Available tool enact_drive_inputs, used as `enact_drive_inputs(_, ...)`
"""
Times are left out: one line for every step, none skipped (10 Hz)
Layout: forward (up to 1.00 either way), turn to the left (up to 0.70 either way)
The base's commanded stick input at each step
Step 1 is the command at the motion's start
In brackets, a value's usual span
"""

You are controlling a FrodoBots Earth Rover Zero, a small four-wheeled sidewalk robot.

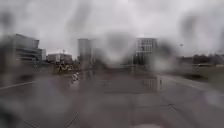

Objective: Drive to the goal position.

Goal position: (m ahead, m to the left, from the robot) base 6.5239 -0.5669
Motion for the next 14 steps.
enact_drive_inputs(0.06,0.0)
enact_drive_inputs(0.06,0.0)
enact_drive_inputs(0.06,0.0)
enact_drive_inputs(0.07,0.0)
enact_drive_inputs(0.06,0.0)
enact_drive_inputs(0.07,0.0)
enact_drive_inputs(0.07,0.0)
enact_drive_inputs(0.06,0.0)
enact_drive_inputs(0.07,0.0)
enact_drive_inputs(0.06,0.0)
enact_drive_inputs(0.06,0.0)
enact_drive_inputs(0.07,0.0)
enact_drive_inputs(0.07,0.0)
enact_drive_inputs(0.06,0.0)
